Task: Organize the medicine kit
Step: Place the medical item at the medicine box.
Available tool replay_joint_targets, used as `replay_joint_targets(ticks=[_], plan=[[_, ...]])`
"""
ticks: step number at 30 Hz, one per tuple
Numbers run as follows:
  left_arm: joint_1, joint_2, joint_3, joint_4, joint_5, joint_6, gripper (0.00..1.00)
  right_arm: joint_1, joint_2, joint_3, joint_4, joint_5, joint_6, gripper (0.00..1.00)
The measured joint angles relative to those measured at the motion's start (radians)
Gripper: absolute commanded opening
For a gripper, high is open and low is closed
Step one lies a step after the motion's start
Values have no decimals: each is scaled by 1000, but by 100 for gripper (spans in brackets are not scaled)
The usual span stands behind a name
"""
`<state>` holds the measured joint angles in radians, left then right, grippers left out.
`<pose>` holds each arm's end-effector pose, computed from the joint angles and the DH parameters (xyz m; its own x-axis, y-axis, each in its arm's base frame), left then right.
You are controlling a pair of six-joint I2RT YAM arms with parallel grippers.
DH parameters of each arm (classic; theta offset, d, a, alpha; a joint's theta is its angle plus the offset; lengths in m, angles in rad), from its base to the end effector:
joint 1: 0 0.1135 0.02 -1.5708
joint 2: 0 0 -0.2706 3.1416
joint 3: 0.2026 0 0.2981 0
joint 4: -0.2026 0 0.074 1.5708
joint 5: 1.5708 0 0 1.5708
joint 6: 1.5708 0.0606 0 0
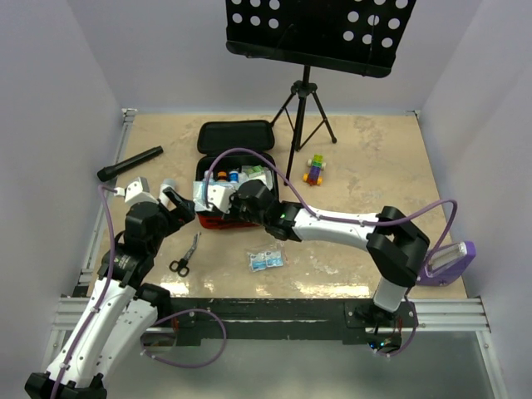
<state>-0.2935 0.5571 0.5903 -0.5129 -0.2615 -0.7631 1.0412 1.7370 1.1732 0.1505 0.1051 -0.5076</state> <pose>0.1938 -0.0422 0.2650 -0.3607 -0.5885 -0.7236 -0.2620 0.8085 -0.5269 0.2412 0.3995 0.2211 0.2163 -0.5874 -0.7799 -0.8062 0.3430 -0.4820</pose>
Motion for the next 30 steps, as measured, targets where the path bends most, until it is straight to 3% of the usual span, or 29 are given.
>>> replay_joint_targets(ticks=[11, 17, 18, 20, 25, 30], plan=[[0, 2, -2, 7, 0, 1, 100, -95, 26, 3, -92, -136, 71, 1], [0, 2, -13, 11, 0, 3, 100, -112, 26, 3, -141, -185, 87, 44], [0, 2, -13, 11, 0, 5, 100, -112, 25, 3, -151, -192, 88, 67], [0, 2, -13, 11, 0, 8, 100, -112, 23, 3, -161, -201, 100, 75], [0, 2, -13, 13, 2, 8, 100, -112, -25, 3, -174, -194, 119, 74], [0, 6, -13, 18, 5, 8, 100, -112, -47, 43, -135, -135, 190, 40]])
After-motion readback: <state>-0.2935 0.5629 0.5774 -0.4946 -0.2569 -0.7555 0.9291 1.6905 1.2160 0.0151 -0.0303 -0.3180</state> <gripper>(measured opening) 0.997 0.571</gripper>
